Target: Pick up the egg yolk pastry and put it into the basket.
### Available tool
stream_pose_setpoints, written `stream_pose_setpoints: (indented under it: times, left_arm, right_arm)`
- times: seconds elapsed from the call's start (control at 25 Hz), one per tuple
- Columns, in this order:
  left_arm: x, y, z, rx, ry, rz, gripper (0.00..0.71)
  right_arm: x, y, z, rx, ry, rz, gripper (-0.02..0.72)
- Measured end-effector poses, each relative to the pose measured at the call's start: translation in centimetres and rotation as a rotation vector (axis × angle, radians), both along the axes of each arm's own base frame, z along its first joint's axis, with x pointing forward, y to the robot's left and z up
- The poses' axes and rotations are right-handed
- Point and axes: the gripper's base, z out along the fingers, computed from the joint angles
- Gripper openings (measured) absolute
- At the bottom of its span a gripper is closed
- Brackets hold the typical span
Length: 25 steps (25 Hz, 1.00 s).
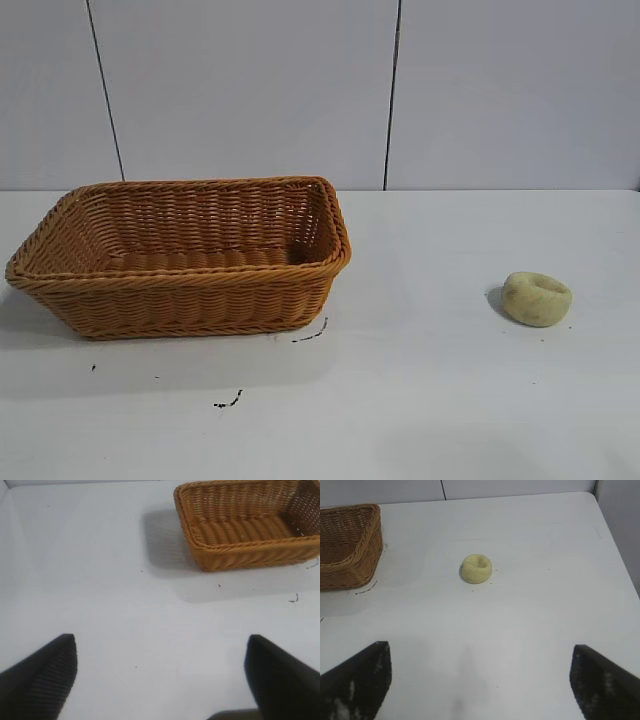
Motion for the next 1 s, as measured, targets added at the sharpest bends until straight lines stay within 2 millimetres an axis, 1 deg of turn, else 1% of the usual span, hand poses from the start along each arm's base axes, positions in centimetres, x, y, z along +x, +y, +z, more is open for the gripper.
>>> stream_pose_setpoints:
  times: [0.08, 0.2, 0.36, 0.48, 0.64, 0.8, 0.88, 1.0]
  left_arm:
    - [0.0, 0.0, 0.0, 0.000, 0.000, 0.000, 0.693]
    - [0.0, 0.0, 0.0, 0.000, 0.000, 0.000, 0.693]
    - [0.0, 0.0, 0.0, 0.000, 0.000, 0.000, 0.693]
    - [0.0, 0.0, 0.0, 0.000, 0.000, 0.000, 0.693]
    - [0.0, 0.0, 0.0, 0.000, 0.000, 0.000, 0.693]
    - [0.0, 0.0, 0.0, 0.000, 0.000, 0.000, 0.693]
    - [0.0, 0.0, 0.0, 0.000, 0.000, 0.000, 0.693]
    - [0.0, 0.0, 0.0, 0.000, 0.000, 0.000, 0.693]
  right_arm:
    - [0.6, 0.0, 0.0, -0.001, 0.043, 0.000, 0.696]
    - [2.6, 0.1, 0.3, -0.005, 0.162, 0.000, 0.696]
    - [6.7, 0.2, 0.9, -0.011, 0.368, 0.000, 0.696]
    - [10.6, 0.3, 0.9, -0.017, 0.525, -0.001, 0.696]
    - [16.8, 0.5, -0.3, -0.022, 0.681, -0.002, 0.696]
    - [23.1, 0.7, -2.4, -0.026, 0.812, -0.002, 0.696]
    - [26.1, 0.8, -3.4, -0.032, 0.852, 0.003, 0.696]
    - [30.2, 0.8, -4.9, -0.047, 0.891, 0.015, 0.696]
